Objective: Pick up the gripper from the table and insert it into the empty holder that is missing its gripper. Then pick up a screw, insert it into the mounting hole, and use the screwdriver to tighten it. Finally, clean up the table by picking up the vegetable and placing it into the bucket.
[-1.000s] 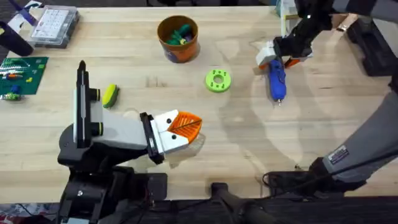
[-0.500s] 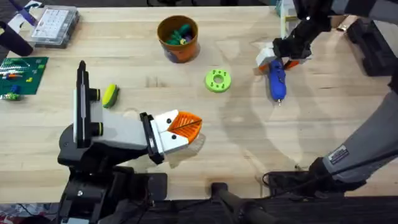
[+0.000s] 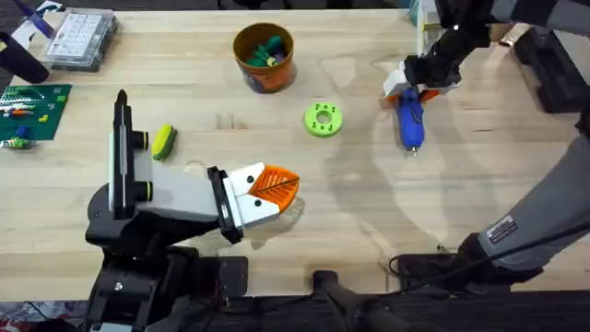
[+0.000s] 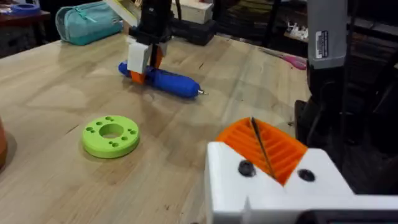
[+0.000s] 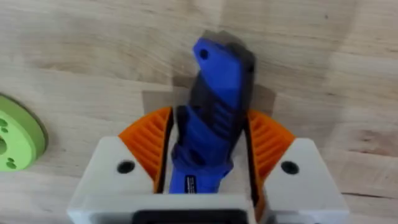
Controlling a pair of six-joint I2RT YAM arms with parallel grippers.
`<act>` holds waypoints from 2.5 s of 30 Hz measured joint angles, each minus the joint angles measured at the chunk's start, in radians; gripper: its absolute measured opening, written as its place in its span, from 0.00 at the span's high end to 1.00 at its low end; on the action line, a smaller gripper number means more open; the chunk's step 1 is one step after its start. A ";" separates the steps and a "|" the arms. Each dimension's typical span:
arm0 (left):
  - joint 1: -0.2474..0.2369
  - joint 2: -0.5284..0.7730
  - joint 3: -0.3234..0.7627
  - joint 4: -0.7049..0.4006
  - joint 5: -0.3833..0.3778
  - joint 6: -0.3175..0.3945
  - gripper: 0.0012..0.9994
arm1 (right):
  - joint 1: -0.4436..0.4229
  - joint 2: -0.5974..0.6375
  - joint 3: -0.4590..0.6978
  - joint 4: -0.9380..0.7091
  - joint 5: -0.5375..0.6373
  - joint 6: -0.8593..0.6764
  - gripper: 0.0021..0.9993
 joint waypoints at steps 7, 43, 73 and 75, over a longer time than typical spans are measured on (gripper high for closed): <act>0.000 0.000 0.000 0.000 0.000 0.000 0.98 | 0.000 0.000 0.000 0.003 0.007 0.002 0.92; 0.000 0.000 0.000 0.000 0.000 0.001 0.98 | 0.000 -0.247 0.442 -0.016 -0.067 0.019 0.98; 0.000 0.000 0.000 -0.002 0.000 0.003 0.98 | 0.368 -0.329 0.446 0.389 -0.391 0.087 0.98; 0.000 0.000 0.000 -0.002 0.000 0.003 0.98 | 0.380 -0.341 0.377 0.439 -0.391 0.091 0.98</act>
